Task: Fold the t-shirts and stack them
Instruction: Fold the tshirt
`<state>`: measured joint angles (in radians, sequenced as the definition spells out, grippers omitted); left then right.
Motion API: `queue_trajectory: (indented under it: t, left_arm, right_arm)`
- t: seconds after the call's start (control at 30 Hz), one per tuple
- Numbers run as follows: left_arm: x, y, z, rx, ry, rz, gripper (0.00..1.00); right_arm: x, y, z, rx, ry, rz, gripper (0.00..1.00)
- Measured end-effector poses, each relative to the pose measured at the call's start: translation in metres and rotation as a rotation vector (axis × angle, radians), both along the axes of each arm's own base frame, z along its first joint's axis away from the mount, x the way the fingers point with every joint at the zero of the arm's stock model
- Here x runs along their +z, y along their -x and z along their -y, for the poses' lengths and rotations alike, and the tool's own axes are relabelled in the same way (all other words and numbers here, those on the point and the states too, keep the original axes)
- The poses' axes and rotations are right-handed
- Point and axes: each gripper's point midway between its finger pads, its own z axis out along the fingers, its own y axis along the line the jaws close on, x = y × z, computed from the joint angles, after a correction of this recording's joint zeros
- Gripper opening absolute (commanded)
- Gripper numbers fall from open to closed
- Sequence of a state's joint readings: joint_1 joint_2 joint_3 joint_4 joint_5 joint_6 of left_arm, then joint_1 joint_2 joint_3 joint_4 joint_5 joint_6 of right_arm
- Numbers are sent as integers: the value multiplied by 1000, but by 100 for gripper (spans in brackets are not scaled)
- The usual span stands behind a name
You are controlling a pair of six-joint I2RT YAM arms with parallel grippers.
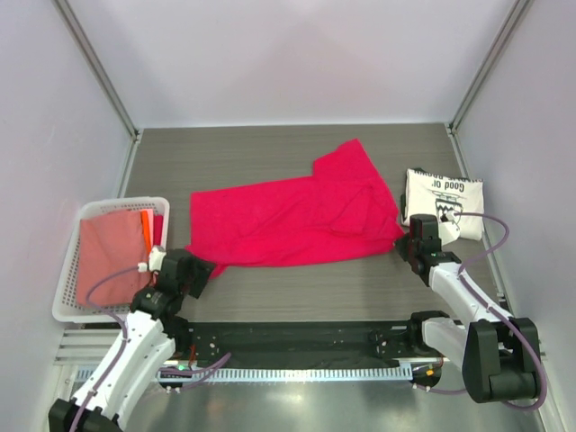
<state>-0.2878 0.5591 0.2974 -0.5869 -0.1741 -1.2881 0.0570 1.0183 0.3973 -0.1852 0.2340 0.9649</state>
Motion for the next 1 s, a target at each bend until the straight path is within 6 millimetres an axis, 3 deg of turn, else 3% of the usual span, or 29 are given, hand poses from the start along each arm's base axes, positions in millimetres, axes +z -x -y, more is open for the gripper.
queue_trajectory:
  t: [0.17,0.3,0.4,0.43,0.53,0.77,1.0]
  left_arm:
    - [-23,8,-9,143,59,-19,50]
    - [-23,1,-14,204,65,-7,47]
    - [-26,-7,-18,243,50,-7,28]
    - [-28,-8,-20,252,37,-11,12]
    - [-32,-13,-27,276,-4,-17,0]
    - [-26,-16,-30,247,-72,-53,0]
    - [24,-35,-37,215,-160,15,0]
  right_arm:
    - [1,-1,0,-1,-3,6,1]
    - [2,-1,0,-1,-3,9,1]
    - [4,-2,-1,2,-7,20,1]
    - [5,-2,-1,2,-7,23,1]
    - [7,-2,-2,4,-10,32,1]
    - [20,-1,3,-17,1,80,1]
    - [48,-6,18,-70,67,101,1]
